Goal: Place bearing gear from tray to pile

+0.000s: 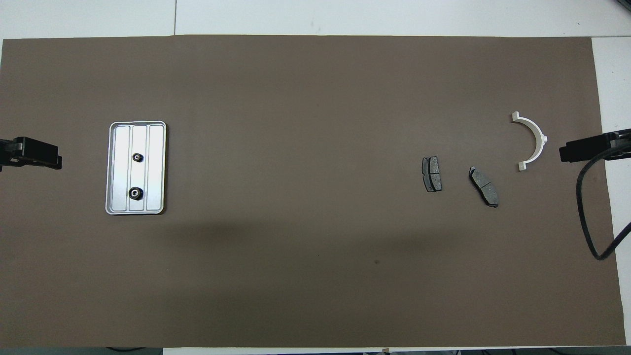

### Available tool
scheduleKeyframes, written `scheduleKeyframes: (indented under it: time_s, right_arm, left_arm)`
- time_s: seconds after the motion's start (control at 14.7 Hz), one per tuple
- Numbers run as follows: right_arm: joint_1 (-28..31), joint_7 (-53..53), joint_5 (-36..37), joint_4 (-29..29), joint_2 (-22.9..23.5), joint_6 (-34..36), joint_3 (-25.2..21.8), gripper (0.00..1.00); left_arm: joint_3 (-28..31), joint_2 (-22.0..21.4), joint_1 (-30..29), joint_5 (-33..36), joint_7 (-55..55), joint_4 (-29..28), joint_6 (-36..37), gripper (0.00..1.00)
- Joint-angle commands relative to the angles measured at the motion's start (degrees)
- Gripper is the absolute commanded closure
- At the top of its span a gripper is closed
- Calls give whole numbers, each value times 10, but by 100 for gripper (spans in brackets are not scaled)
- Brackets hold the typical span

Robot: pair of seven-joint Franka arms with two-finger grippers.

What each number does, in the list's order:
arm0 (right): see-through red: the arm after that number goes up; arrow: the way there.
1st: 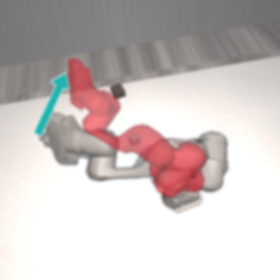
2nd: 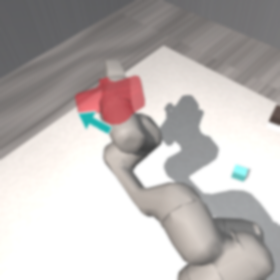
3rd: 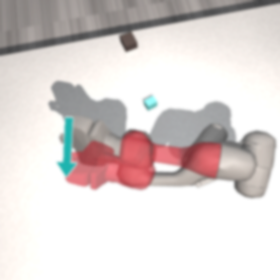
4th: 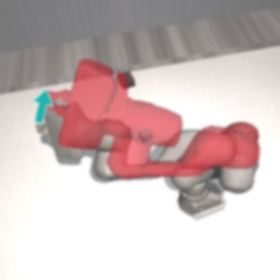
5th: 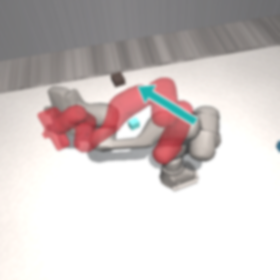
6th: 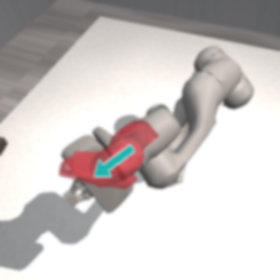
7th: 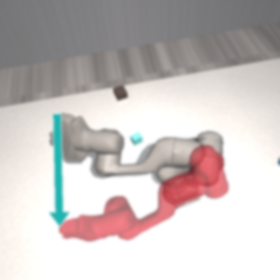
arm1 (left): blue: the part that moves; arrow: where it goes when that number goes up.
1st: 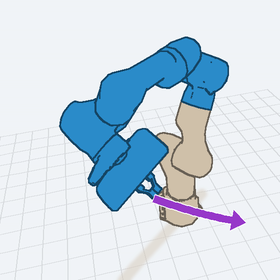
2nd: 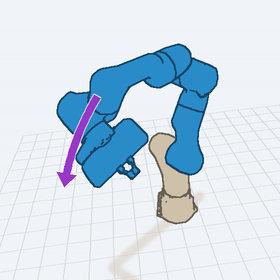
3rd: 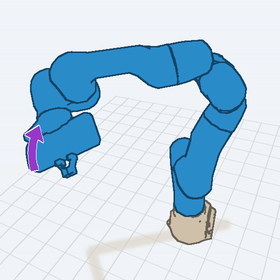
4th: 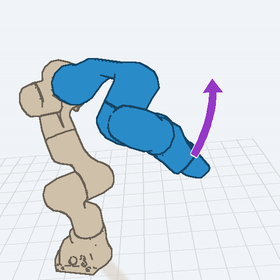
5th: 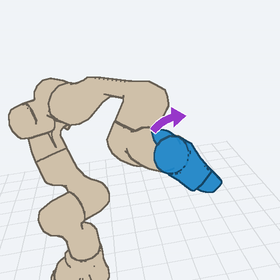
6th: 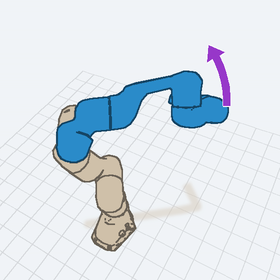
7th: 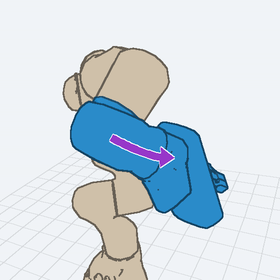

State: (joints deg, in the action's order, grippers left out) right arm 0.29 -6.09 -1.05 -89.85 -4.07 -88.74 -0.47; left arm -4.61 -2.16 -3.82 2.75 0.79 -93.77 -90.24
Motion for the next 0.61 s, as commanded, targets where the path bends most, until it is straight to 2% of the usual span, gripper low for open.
scheduleKeyframes:
  time_s: [0.0, 0.54]
  right_arm:
    - [1, -5, 2, -9, -8, 1, 0, 0]
    - [0, -6, 2, -9, -8, 1, 0, 0]
  left_arm:
    - [3, -11, 5, 9, 3, -5, 5, 0]
    - [6, -9, 6, 12, 4, -7, -1, 0]
